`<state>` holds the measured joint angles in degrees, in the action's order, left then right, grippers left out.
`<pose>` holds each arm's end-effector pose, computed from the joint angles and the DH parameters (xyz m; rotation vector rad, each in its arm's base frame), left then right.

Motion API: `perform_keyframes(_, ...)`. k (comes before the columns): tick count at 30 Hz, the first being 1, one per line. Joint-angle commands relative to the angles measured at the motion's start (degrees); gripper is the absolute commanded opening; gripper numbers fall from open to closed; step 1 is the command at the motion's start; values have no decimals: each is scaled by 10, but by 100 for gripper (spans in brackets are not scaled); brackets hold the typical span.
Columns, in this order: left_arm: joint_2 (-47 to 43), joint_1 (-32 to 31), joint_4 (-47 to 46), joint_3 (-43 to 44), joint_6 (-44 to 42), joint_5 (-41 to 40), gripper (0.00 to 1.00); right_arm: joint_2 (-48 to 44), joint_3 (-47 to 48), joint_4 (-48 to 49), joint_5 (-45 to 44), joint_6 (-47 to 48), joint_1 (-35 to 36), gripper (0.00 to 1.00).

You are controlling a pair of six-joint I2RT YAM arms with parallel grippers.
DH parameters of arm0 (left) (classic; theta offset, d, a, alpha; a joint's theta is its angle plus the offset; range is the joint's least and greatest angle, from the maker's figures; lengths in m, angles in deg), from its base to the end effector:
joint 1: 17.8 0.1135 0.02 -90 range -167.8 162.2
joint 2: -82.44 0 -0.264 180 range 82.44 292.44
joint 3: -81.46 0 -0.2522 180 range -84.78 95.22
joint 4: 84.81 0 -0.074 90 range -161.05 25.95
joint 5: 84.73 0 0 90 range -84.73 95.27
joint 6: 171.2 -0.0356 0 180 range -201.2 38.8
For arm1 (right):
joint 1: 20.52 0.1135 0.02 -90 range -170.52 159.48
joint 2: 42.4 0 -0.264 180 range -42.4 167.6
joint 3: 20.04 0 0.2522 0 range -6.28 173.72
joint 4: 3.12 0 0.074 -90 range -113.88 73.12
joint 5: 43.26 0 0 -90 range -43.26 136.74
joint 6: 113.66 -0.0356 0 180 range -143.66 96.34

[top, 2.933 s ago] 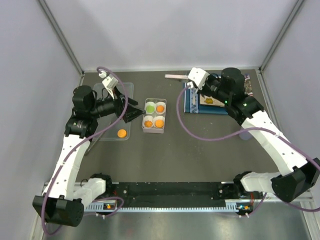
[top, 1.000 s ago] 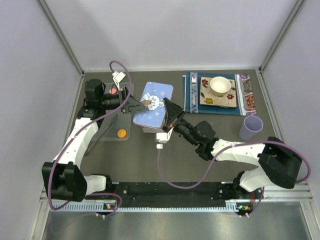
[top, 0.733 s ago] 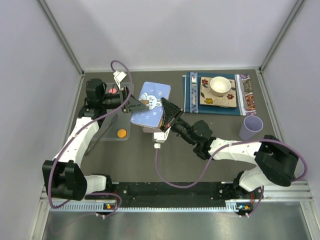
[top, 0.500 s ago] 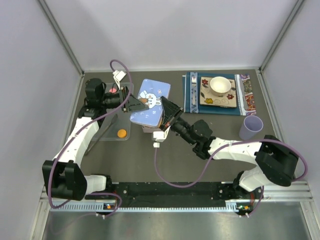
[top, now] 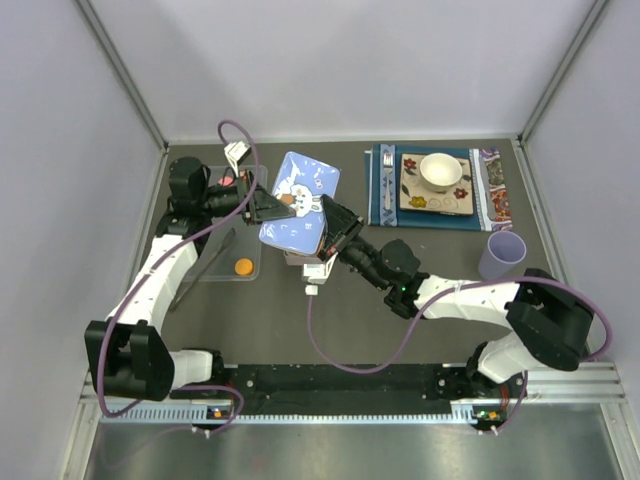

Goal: Pack the cookies

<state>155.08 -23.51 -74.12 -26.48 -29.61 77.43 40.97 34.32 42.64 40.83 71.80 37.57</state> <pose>0.2719 -0.0612 0.3463 0.2761 1.9820 -1.7740 0.1695 0.2653 0.2850 -1.2471 0.3860 -0.6249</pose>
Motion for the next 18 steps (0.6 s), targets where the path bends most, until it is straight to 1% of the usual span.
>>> perform_keyframes(1, -9, -8, -70, -13, -37, 2, 0, -5, 37, 11, -5, -36, 11, 15)
perform_keyframes(2, -9, -8, -77, -17, -34, -1, 0, -5, 36, 7, -7, -36, 11, 19)
perform_keyframes(3, -10, -5, -80, -19, -30, -3, 0, -6, 35, 1, -8, -38, 12, 28)
perform_keyframes(5, -11, 0, -86, -21, -25, -7, 0, -8, 33, -6, -13, -42, 11, 41)
perform_keyframes(10, 4, 22, -117, -21, 6, -16, 0, -15, 36, -45, -35, -58, 12, 53)
perform_keyframes(11, 6, 30, -122, -21, 11, -17, 0, -17, 37, -54, -39, -62, 11, 57)
perform_keyframes(13, 10, 39, -136, -21, 25, -22, 0, -21, 42, -75, -55, -73, 7, 60)
perform_keyframes(14, 11, 47, -141, -21, 29, -24, 0, -26, 46, -111, -59, -85, 5, 62)
perform_keyframes(16, 19, 53, -149, -14, 35, -23, 0, -30, 61, -152, -79, -105, -2, 63)
perform_keyframes(18, 32, 63, -153, -6, 41, -19, 0, -37, 81, -235, -89, -145, -18, 64)
